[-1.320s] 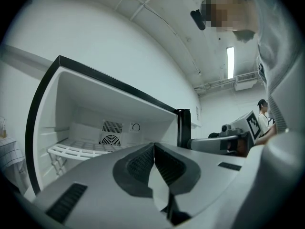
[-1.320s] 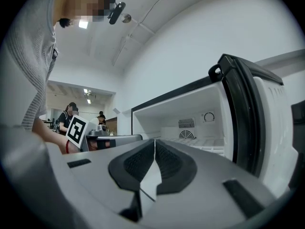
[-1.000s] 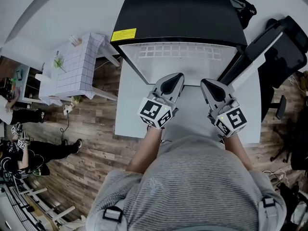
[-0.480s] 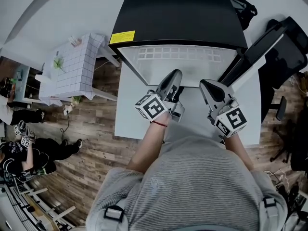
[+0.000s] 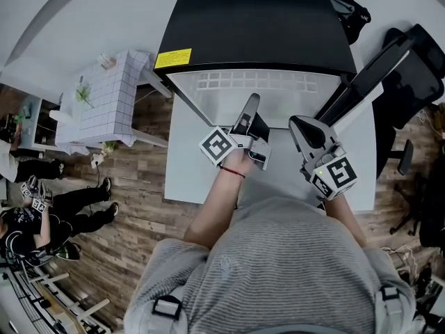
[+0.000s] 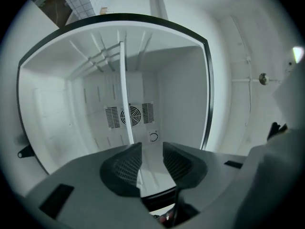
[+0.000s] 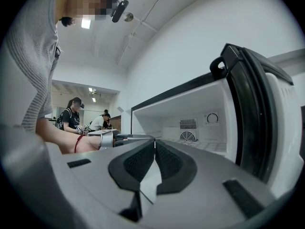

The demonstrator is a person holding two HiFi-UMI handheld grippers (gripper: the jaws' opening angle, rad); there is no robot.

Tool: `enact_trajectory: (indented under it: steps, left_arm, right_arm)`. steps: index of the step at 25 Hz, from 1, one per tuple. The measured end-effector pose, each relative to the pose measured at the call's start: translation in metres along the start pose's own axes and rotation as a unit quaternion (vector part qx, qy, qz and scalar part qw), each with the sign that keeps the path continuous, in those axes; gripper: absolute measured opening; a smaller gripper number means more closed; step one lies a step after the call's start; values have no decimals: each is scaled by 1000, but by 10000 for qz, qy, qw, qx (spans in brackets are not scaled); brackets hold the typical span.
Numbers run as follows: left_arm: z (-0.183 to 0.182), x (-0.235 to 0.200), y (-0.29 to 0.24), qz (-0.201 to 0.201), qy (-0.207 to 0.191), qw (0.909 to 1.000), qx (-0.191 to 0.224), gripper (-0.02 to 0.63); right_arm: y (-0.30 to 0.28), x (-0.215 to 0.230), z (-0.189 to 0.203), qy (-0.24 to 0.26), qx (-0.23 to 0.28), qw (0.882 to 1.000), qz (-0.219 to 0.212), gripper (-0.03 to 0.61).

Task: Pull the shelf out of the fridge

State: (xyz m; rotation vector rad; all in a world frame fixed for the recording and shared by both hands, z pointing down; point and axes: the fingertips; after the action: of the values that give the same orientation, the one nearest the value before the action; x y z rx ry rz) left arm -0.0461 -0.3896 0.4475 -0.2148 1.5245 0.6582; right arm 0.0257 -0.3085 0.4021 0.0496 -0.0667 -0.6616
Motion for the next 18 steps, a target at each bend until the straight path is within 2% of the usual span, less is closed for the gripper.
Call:
enact_trajectory:
  steps: [9,18]
  left_arm:
    - [-14,-32,-11,-374,-290,9985,272,126]
    - [-25,-47,-20,-525,-210,9966,607,129]
  right_arm:
    - [3,0,2,20,-60,10000,-63,14]
    - [10,3,2,88,-151,9998,-104,14]
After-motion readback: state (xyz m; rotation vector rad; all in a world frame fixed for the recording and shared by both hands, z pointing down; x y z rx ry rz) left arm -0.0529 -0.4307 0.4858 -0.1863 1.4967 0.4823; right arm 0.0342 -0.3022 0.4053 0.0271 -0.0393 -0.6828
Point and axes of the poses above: the fingertips, and each gripper's own axes: y backward along the fingers, x to its right, z out of its underside, and after that the axes turned 4 degrees about x, right-handed
